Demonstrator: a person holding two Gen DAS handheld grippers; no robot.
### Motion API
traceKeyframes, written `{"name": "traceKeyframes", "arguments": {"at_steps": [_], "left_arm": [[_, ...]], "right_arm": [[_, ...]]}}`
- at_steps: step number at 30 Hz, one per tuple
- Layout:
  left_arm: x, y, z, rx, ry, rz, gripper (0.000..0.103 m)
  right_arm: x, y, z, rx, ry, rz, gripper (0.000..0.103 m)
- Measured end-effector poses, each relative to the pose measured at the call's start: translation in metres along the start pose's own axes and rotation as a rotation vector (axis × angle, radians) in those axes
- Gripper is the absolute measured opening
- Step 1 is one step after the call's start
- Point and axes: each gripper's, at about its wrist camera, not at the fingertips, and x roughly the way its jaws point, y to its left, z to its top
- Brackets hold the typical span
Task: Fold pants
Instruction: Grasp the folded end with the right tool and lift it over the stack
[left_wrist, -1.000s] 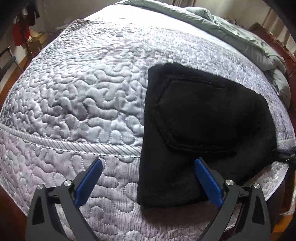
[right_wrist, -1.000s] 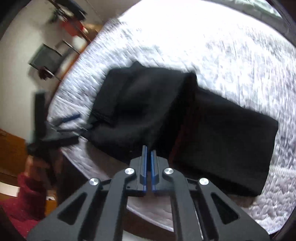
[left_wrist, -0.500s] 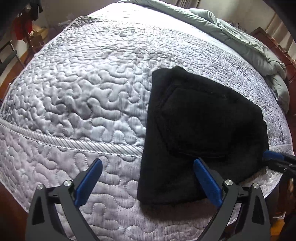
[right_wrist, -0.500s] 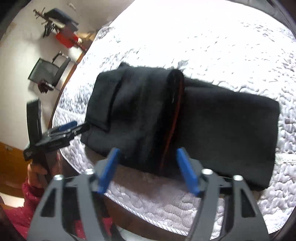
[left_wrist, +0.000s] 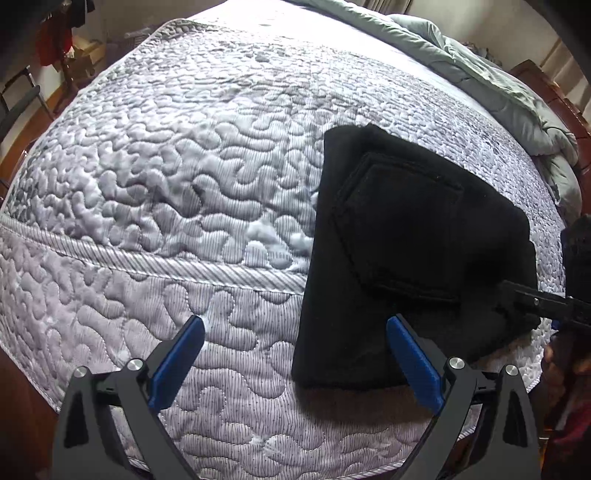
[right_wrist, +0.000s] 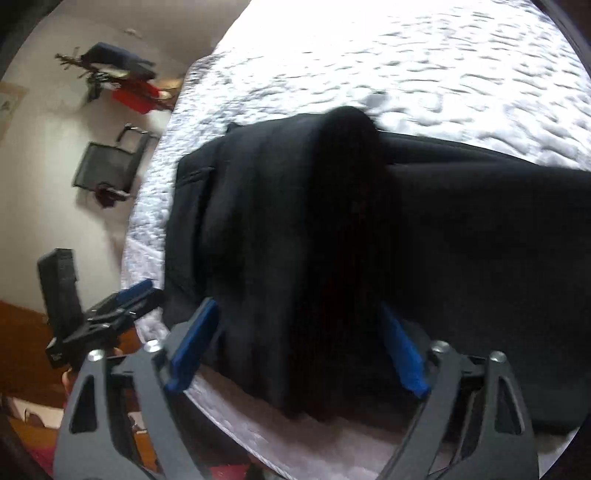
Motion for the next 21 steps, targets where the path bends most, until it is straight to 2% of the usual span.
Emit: {"name": "traceKeyframes", "arguments": {"at_steps": [1, 2, 3, 6, 10, 16, 21], "left_arm": [[0.001, 0.000, -0.001, 0.001, 0.003, 0.001, 0.099], [0.002, -0.002, -0.002, 0.003, 0.007, 0.004, 0.099], [0.002, -0.003, -0.002, 0.006, 0.009, 0.006, 0.099], [0.001, -0.006, -0.003, 0.017, 0.006, 0.017, 0.099], [-0.003, -0.003, 0.002, -0.013, -0.006, 0.010, 0.099], [-0.015, -0.002, 0.008, -0.032, -0.030, -0.004, 0.099], [-0.018, -0.012, 0.012, -0.017, -0.033, -0.015, 0.099]], "right_arm": [[0.003, 0.002, 0.001, 0.001, 0.002, 0.016, 0.063], [0.006, 0.002, 0.003, 0.006, 0.006, 0.040, 0.045], [0.009, 0.001, 0.004, 0.022, 0.010, 0.078, 0.035], [-0.003, 0.002, 0.004, 0.031, -0.018, 0.149, 0.022], [-0.027, 0.025, 0.007, -0.041, -0.065, 0.205, 0.019], [-0.060, 0.057, 0.008, -0.130, -0.108, 0.201, 0.019], [-0.093, 0.051, 0.003, -0.134, -0.153, 0.173, 0.019]]}}
